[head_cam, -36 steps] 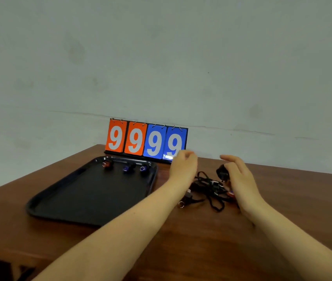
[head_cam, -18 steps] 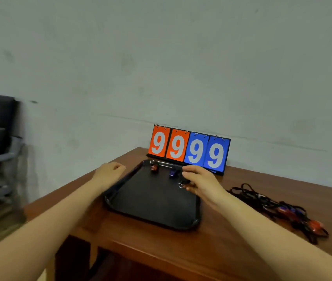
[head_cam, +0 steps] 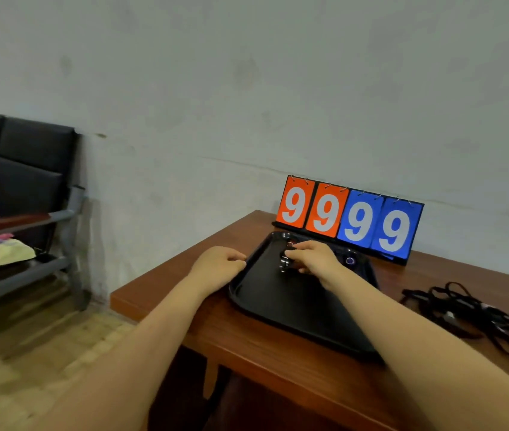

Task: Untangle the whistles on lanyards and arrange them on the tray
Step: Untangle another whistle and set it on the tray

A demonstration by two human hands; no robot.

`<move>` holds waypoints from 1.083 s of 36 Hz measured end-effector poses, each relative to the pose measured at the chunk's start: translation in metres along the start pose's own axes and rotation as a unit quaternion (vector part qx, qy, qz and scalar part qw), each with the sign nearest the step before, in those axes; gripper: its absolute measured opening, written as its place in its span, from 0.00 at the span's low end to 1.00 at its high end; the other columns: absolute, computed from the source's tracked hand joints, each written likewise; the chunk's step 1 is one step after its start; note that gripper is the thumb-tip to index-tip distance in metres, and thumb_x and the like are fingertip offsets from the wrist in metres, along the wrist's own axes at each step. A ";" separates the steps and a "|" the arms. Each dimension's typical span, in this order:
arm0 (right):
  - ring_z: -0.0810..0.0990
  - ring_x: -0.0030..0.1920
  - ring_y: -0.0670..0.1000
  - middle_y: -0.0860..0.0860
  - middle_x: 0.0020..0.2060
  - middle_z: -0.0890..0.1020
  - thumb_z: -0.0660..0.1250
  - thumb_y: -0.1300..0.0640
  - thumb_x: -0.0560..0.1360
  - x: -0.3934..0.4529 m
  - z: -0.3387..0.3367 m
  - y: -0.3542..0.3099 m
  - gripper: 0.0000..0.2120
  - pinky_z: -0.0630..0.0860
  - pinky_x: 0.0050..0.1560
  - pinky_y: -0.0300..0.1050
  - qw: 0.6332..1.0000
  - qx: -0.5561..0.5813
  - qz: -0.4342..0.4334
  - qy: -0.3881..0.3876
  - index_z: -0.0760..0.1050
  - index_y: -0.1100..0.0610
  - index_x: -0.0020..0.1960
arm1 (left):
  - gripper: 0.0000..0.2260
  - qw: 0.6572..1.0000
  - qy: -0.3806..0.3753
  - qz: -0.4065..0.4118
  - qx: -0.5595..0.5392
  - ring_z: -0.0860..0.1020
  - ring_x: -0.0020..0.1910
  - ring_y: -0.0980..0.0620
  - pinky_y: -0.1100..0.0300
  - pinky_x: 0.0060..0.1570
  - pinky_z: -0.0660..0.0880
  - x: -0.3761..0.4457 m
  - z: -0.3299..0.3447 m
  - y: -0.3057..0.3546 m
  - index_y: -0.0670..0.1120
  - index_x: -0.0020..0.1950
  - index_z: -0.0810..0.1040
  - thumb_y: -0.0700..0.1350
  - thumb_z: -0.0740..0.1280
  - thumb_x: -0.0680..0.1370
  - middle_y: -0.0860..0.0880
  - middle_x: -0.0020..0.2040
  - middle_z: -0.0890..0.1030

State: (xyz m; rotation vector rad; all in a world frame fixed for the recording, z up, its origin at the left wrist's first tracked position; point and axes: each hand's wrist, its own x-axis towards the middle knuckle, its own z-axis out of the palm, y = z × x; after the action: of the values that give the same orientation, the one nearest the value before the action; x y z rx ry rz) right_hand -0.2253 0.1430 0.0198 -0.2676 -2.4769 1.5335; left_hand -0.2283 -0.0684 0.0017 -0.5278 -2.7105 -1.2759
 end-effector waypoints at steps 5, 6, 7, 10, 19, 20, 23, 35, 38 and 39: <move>0.76 0.59 0.51 0.50 0.62 0.78 0.73 0.50 0.72 0.007 0.010 0.010 0.22 0.75 0.62 0.51 0.996 -0.075 -0.033 0.032 0.77 0.56 0.64 | 0.12 1.000 0.002 0.006 0.000 0.78 0.56 0.53 0.55 0.58 0.74 0.003 0.001 -0.002 0.49 0.59 0.82 0.45 0.63 0.79 0.51 0.58 0.82; 0.76 0.59 0.51 0.50 0.61 0.78 0.72 0.50 0.72 0.006 0.010 0.010 0.22 0.75 0.62 0.50 0.996 -0.076 -0.036 0.032 0.77 0.56 0.64 | 0.12 1.000 0.003 0.009 0.001 0.78 0.56 0.53 0.56 0.58 0.74 0.003 0.001 -0.002 0.49 0.59 0.82 0.45 0.63 0.79 0.51 0.58 0.82; 0.77 0.57 0.50 0.49 0.59 0.79 0.72 0.50 0.73 0.005 0.009 0.009 0.21 0.75 0.61 0.49 0.996 -0.075 -0.036 0.031 0.78 0.56 0.63 | 0.12 1.000 0.003 0.010 0.002 0.78 0.55 0.53 0.56 0.57 0.74 0.003 0.001 -0.002 0.49 0.59 0.82 0.45 0.63 0.79 0.51 0.58 0.82; 0.77 0.47 0.45 0.47 0.48 0.80 0.70 0.51 0.74 0.002 0.006 0.010 0.05 0.76 0.49 0.42 0.997 -0.065 -0.036 0.014 0.82 0.52 0.48 | 0.12 1.000 0.003 0.013 0.002 0.77 0.53 0.55 0.59 0.53 0.73 0.004 0.002 -0.003 0.49 0.59 0.82 0.44 0.62 0.80 0.51 0.57 0.82; 0.78 0.45 0.47 0.54 0.47 0.80 0.65 0.51 0.78 -0.009 -0.004 0.007 0.17 0.73 0.47 0.40 0.998 -0.059 -0.028 -0.022 0.77 0.62 0.60 | 0.11 1.000 0.006 0.008 -0.010 0.78 0.52 0.56 0.58 0.55 0.75 0.006 0.003 -0.005 0.49 0.58 0.82 0.46 0.64 0.79 0.53 0.55 0.82; 0.78 0.48 0.50 0.57 0.49 0.80 0.63 0.50 0.79 -0.012 -0.007 0.007 0.19 0.74 0.52 0.42 0.998 -0.059 -0.020 -0.025 0.76 0.63 0.61 | 0.11 1.000 0.013 0.008 -0.013 0.77 0.51 0.56 0.58 0.54 0.75 0.006 0.003 -0.006 0.50 0.57 0.82 0.46 0.64 0.79 0.53 0.54 0.82; 0.79 0.51 0.50 0.52 0.47 0.79 0.62 0.48 0.80 -0.021 -0.016 0.005 0.17 0.76 0.59 0.47 0.998 -0.054 -0.004 -0.033 0.76 0.59 0.61 | 0.07 0.999 0.042 0.012 -0.014 0.77 0.50 0.57 0.58 0.53 0.74 0.007 0.003 -0.008 0.52 0.51 0.82 0.49 0.65 0.78 0.55 0.51 0.81; 0.81 0.42 0.46 0.50 0.44 0.83 0.61 0.55 0.80 -0.109 -0.129 0.023 0.10 0.75 0.40 0.36 0.990 -0.089 -0.113 0.004 0.79 0.53 0.55 | 0.10 0.929 0.044 0.147 0.337 0.71 0.47 0.56 0.63 0.39 0.68 -0.010 0.010 0.044 0.54 0.56 0.78 0.55 0.61 0.79 0.54 0.50 0.72; 0.81 0.38 0.45 0.50 0.40 0.83 0.61 0.55 0.80 -0.121 -0.157 0.036 0.09 0.75 0.38 0.35 0.988 -0.105 -0.115 0.021 0.79 0.51 0.53 | 0.09 0.935 0.017 0.193 0.296 0.71 0.48 0.59 0.66 0.43 0.70 -0.023 0.037 0.081 0.55 0.56 0.78 0.54 0.61 0.79 0.56 0.50 0.72; 0.80 0.37 0.45 0.50 0.39 0.83 0.61 0.55 0.80 -0.125 -0.166 0.041 0.08 0.76 0.37 0.36 0.988 -0.105 -0.111 0.031 0.79 0.50 0.52 | 0.09 0.942 0.005 0.203 0.268 0.71 0.49 0.59 0.65 0.46 0.72 -0.028 0.050 0.094 0.56 0.56 0.78 0.54 0.62 0.79 0.56 0.51 0.72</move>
State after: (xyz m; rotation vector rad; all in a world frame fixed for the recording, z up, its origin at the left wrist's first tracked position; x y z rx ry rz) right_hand -0.0574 0.2704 0.0442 -0.0680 -2.5233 1.1621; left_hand -0.1660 0.0173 0.0314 -0.9278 -2.5817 -0.4147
